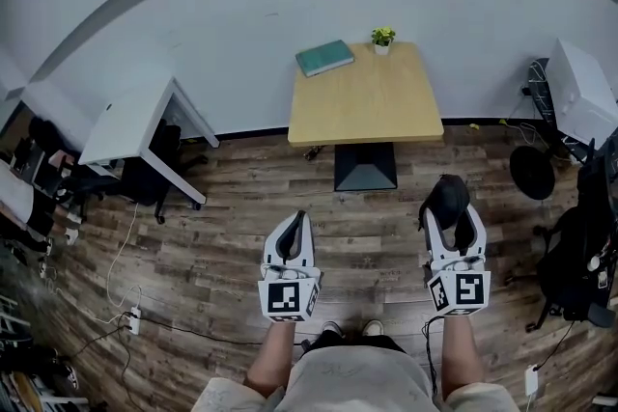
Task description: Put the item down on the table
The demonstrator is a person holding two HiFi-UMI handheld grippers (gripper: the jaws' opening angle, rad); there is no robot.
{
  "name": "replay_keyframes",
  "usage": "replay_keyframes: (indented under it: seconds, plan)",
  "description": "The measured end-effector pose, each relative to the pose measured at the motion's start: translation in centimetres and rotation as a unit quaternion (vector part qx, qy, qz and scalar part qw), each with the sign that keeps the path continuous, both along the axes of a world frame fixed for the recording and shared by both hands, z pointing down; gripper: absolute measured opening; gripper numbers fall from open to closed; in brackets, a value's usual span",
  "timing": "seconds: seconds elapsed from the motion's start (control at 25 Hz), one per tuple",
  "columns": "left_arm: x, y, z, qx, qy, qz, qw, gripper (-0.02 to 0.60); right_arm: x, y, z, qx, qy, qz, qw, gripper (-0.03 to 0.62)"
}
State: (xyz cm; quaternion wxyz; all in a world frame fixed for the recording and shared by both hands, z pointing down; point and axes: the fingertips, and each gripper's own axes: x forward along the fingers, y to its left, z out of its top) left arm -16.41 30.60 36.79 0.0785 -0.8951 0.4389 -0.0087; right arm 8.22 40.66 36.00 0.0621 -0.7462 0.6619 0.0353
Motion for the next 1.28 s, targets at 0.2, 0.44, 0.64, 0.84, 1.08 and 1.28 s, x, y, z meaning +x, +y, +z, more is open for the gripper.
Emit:
replay_keyframes:
  seconds: [0.2,0.44,0.64,0.84,1.08,1.28]
  plan:
    - [1.0,1.4,0.5,0.003,0.005,0.005,1.0,0.008,1.0,1.1,0.7,-0.004,0.003,-0.006,1.0,0.275]
    - [1.5,1.0,0.8,0.003,-0.002,0.001,1.0,0.008,1.6,0.9,0.8,-0.008,0.002,-0.007,1.0,0.275]
    - [1.7,-0.6,1.1,0.003,0.008,0.003,1.0,0.008,1.4,-0.8,1.1,-0.011,0.004,-0.007,1.0,0.275]
    - [1.7,-3.6,1.1,0.009,0.018,0.011,0.9997,0.008,0.9,-4.1,0.6,-0.01,0.012,-0.006,1.0,0.275]
    - [0.2,-8.8,0.2,0.018,0.036,-0.004,0.9992,0.008,-0.4,-9.9,-0.8,-0.005,0.031,-0.02,0.999,0.275]
    - [-1.5,-13.7,0.4,0.017,0.037,-0.016,0.999,0.008,-2.2,-15.4,-0.9,-0.006,0.034,-0.034,0.999,0.275]
